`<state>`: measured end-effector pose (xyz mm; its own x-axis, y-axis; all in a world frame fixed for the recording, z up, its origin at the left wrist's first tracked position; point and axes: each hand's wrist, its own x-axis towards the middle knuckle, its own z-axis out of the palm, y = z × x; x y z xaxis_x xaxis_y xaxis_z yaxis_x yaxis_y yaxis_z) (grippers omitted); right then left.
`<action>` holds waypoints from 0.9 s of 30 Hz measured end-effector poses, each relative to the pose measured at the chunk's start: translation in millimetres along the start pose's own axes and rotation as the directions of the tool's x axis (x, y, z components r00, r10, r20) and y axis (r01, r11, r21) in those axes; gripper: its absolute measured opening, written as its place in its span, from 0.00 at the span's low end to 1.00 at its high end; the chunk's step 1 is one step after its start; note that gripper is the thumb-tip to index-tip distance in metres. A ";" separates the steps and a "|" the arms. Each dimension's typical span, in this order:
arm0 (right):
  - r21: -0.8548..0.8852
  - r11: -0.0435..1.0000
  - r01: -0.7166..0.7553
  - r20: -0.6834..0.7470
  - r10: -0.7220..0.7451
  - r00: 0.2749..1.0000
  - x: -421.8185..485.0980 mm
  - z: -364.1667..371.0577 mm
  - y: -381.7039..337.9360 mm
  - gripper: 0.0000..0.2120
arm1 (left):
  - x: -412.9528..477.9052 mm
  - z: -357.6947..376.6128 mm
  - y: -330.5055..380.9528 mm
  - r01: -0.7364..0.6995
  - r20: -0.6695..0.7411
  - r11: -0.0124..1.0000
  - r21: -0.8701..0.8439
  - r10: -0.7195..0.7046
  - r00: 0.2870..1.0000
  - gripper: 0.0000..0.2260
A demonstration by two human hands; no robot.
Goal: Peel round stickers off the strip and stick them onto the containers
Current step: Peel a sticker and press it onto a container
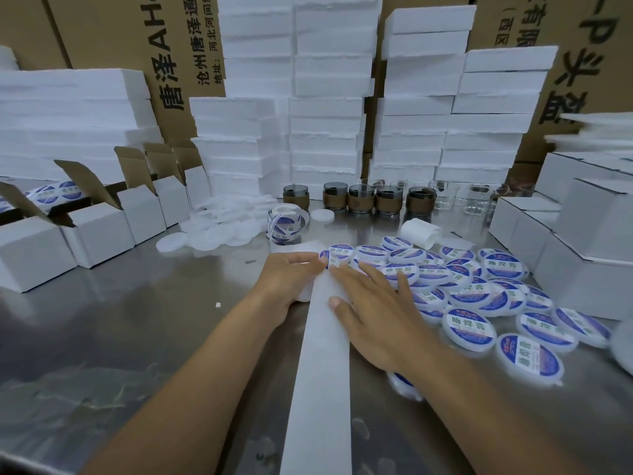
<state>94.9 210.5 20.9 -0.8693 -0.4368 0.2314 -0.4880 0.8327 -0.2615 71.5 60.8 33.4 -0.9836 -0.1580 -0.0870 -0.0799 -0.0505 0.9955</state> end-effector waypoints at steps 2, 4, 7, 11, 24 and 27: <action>0.007 1.000 0.022 0.009 -0.022 1.000 -0.5 -0.3 -0.5 0.23 | 1.0 0.8 -2.4 -0.022 0.004 1.000 -0.004 0.022 1.000 0.09; 0.031 0.999 0.036 -0.023 -0.035 0.999 -0.5 -1.7 -1.1 0.21 | 3.0 1.6 -4.2 -0.044 -0.008 0.999 -0.013 0.044 0.999 0.04; 0.059 0.998 0.019 -0.167 -0.009 0.986 1.1 -4.3 -0.9 0.17 | 3.9 1.4 -4.6 -0.065 0.024 0.998 -0.015 0.066 0.998 0.09; 0.089 0.995 -0.043 -0.376 0.074 0.924 2.7 -7.7 3.6 0.17 | 0.6 2.1 -2.9 -0.085 0.150 0.996 -0.005 0.084 0.985 0.09; -0.030 0.999 -0.044 -0.578 0.019 0.816 1.9 -11.0 9.0 0.10 | -2.2 6.6 -0.3 -0.140 0.261 0.990 -0.016 0.139 0.955 0.06; -0.059 0.998 -0.012 -0.601 -0.026 0.799 1.4 -11.2 9.6 0.10 | -2.6 7.4 0.7 -0.135 0.242 0.991 -0.005 0.132 0.961 0.06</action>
<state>89.9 221.7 29.1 -0.6341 -0.1662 0.7552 -0.4723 0.8565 -0.2081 72.9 68.5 34.5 -0.9952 0.0804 0.0566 0.0541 -0.0335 0.9980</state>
